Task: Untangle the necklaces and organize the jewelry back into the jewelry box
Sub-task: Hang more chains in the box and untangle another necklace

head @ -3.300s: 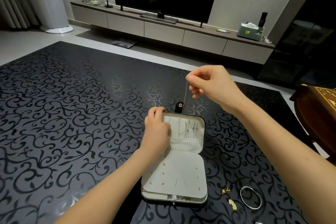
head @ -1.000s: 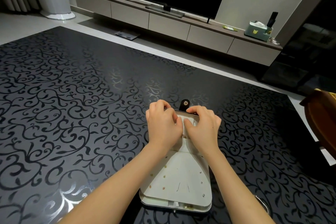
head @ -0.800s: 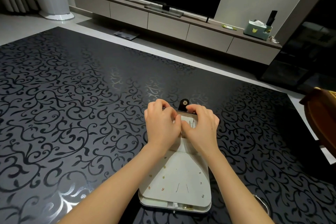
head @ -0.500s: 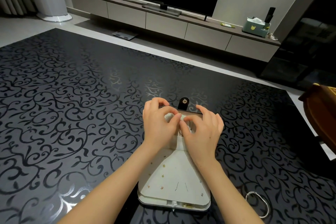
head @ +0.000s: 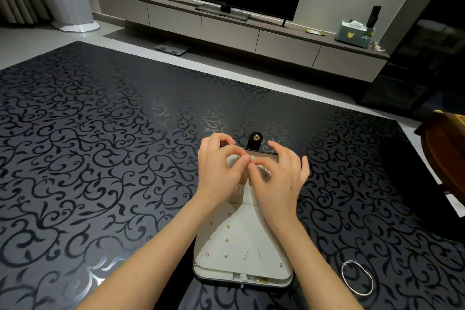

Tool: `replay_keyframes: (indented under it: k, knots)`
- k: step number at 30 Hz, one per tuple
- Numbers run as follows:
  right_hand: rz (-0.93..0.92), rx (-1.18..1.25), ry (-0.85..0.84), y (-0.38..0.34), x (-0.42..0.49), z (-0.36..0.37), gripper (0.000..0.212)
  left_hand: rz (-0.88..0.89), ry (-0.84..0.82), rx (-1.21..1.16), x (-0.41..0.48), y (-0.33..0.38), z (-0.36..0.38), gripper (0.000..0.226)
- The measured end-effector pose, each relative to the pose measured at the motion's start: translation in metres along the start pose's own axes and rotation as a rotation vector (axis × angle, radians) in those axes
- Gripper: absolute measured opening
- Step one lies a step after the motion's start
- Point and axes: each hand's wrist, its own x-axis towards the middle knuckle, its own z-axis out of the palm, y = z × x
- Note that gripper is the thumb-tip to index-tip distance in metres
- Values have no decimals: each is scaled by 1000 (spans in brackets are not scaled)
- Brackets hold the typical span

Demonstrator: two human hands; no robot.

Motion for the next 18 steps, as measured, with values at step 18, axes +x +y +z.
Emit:
replay_keyframes:
  k: [18]
  knots:
    - [-15, -11, 134, -7, 11, 6, 12, 6, 171, 258, -4, 14, 12, 18]
